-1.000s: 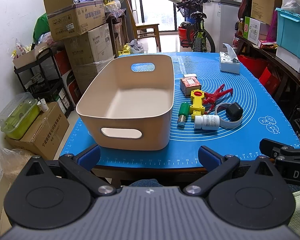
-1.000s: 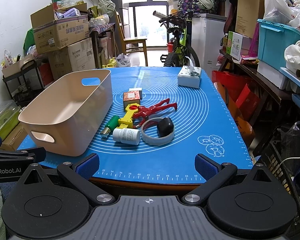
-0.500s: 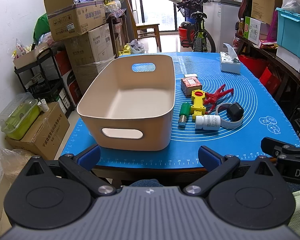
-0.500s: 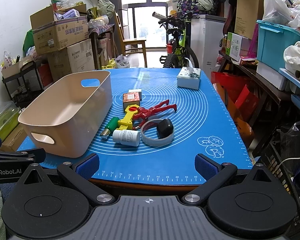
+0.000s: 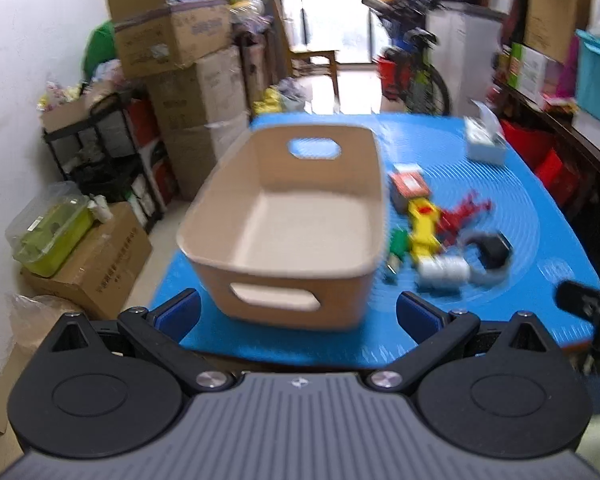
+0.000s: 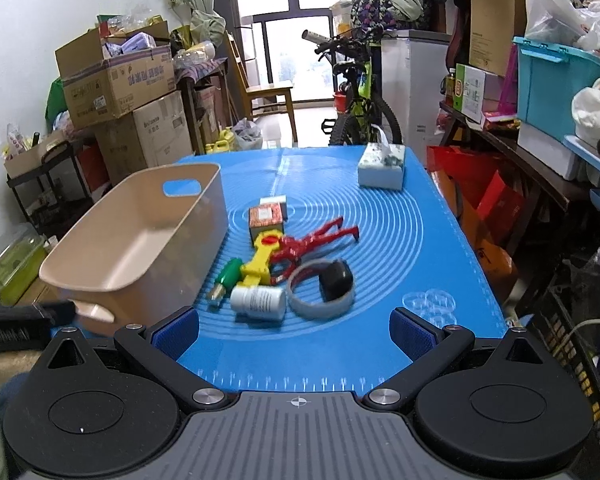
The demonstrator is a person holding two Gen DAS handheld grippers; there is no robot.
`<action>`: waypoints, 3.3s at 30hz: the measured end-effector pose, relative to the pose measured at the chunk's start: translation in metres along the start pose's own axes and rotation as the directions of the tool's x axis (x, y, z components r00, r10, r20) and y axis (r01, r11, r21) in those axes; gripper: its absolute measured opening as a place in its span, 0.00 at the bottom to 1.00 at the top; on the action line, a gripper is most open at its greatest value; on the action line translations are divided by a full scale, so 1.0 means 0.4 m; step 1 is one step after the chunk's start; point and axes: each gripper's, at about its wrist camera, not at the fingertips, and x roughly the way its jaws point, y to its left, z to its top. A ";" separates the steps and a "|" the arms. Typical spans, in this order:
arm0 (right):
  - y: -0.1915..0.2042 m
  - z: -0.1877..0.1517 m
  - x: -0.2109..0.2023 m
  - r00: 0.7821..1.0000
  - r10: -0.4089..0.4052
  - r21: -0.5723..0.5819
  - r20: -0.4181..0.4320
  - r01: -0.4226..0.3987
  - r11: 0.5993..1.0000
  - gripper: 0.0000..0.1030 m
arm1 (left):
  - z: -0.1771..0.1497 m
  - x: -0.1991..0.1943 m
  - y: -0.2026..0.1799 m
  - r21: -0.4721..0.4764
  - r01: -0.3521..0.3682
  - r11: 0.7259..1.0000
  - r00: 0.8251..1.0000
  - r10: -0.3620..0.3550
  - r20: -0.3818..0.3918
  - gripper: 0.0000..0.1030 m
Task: Organize rigid objects
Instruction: 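Grasp the black earbud case with the right gripper while the left gripper clamps the basket rim, then carry the black earbud case into the basket and open the right gripper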
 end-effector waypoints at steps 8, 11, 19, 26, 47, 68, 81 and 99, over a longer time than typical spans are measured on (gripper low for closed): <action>-0.015 0.082 0.153 1.000 -0.017 0.017 0.020 0.016 1.000 0.98 | 0.131 0.113 0.100 -0.057 -0.028 0.998 1.000 0.027 -0.014 1.00; -0.028 0.102 0.224 1.000 -0.025 0.034 0.003 0.025 0.999 0.98 | 0.165 0.164 0.134 -0.076 -0.038 0.996 0.999 0.036 -0.034 1.00; -0.051 0.113 0.392 0.996 -0.060 0.048 -0.068 0.063 0.997 0.94 | 0.214 0.295 0.204 -0.099 -0.156 0.983 0.979 0.141 -0.148 0.97; -0.060 0.100 0.499 0.986 -0.068 0.065 -0.152 0.078 0.995 0.83 | 0.232 0.356 0.220 -0.147 -0.201 0.968 0.964 0.169 -0.205 0.84; -0.040 0.079 0.550 0.971 -0.147 -0.034 -0.186 0.144 0.989 0.44 | 0.144 0.483 0.290 -0.176 -0.079 0.981 0.925 0.006 -0.380 0.43; -0.028 0.080 0.576 0.970 -0.111 -0.061 -0.216 0.100 0.993 0.33 | 0.148 0.477 0.278 -0.180 -0.014 0.983 0.923 -0.057 -0.381 0.12; -0.020 0.133 0.486 0.991 -0.107 0.003 -0.084 0.108 0.994 0.32 | 0.145 0.478 0.275 -0.165 -0.011 0.986 0.924 -0.053 -0.380 0.11; 0.277 0.311 0.408 0.971 0.214 -0.134 0.109 -0.199 0.971 0.32 | 0.147 0.474 0.261 -0.147 -0.017 0.989 0.925 -0.041 -0.379 0.11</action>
